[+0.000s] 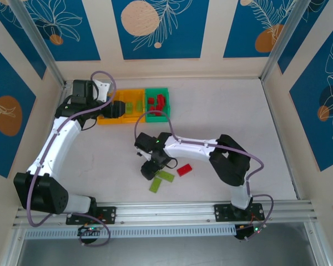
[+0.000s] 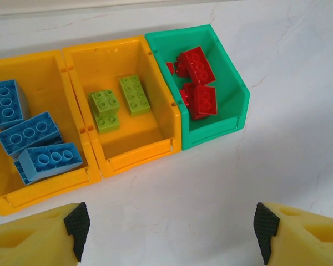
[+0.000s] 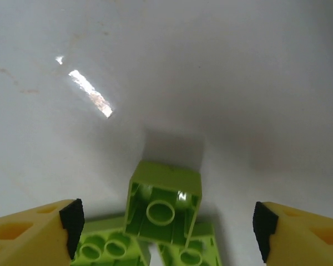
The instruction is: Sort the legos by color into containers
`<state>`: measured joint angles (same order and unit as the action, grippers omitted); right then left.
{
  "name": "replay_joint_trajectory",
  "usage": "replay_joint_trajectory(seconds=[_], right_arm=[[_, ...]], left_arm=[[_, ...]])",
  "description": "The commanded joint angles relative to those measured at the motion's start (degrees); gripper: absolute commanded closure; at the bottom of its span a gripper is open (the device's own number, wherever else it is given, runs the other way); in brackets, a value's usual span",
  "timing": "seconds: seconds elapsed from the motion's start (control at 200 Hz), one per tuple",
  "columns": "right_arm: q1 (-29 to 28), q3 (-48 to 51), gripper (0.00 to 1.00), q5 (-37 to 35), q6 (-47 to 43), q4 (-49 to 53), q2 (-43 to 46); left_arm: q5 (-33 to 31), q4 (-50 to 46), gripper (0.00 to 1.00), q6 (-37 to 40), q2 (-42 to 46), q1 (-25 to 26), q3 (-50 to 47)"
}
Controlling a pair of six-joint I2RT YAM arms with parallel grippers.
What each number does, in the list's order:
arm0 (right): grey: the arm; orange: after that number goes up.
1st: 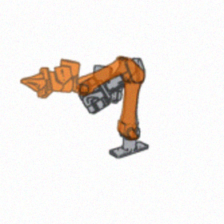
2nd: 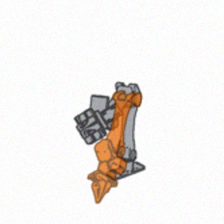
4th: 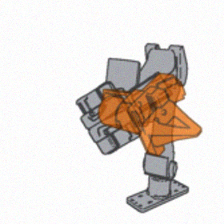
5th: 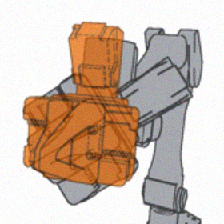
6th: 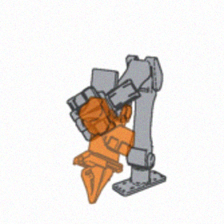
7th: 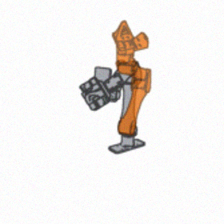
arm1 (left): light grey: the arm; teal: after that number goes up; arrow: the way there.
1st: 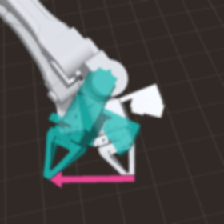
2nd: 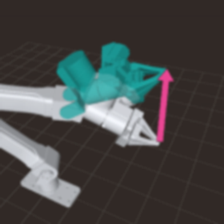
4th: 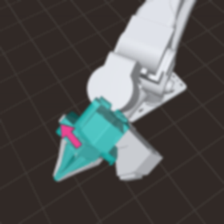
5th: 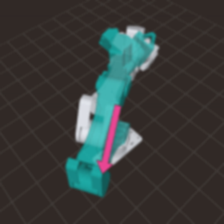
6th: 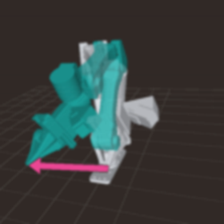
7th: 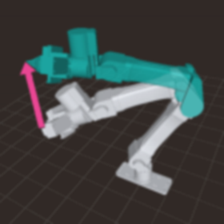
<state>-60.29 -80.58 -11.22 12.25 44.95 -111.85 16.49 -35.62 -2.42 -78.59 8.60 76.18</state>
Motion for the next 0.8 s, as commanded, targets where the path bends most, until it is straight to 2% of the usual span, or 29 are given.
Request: replay_joint_trajectory(seconds=[0.0,0.11,0.41,0.58,0.66,0.795], right_arm=[[-0.6,-2.4,0.23,-0.1,-1.5,1.9,-1.1],[-0.6,-2.7,0.35,0.0,-0.9,2.0,-2.6],[-0.7,-1.6,0.53,-2.0,-0.5,1.6,-2.7],[1.6,-0.1,0.61,-1.7,2.3,-2.0,3.6],[4.9,0.7,0.62,0.5,4.6,-5.8,8.7],[11.6,1.1,0.62,4.7,7.1,-15.2,14.7]], left_arm=[[0.6,-0.6,0.21,1.6,-0.1,0.3,-0.3],[0.4,-0.4,0.21,1.7,0.0,0.3,-0.8],[0.3,-0.4,0.20,1.9,0.3,0.4,-1.6],[0.9,-0.6,0.20,1.7,1.0,0.3,-1.4],[3.8,0.0,0.20,1.7,2.1,0.3,-1.4],[13.4,2.1,0.20,1.8,3.9,0.4,-1.7]])
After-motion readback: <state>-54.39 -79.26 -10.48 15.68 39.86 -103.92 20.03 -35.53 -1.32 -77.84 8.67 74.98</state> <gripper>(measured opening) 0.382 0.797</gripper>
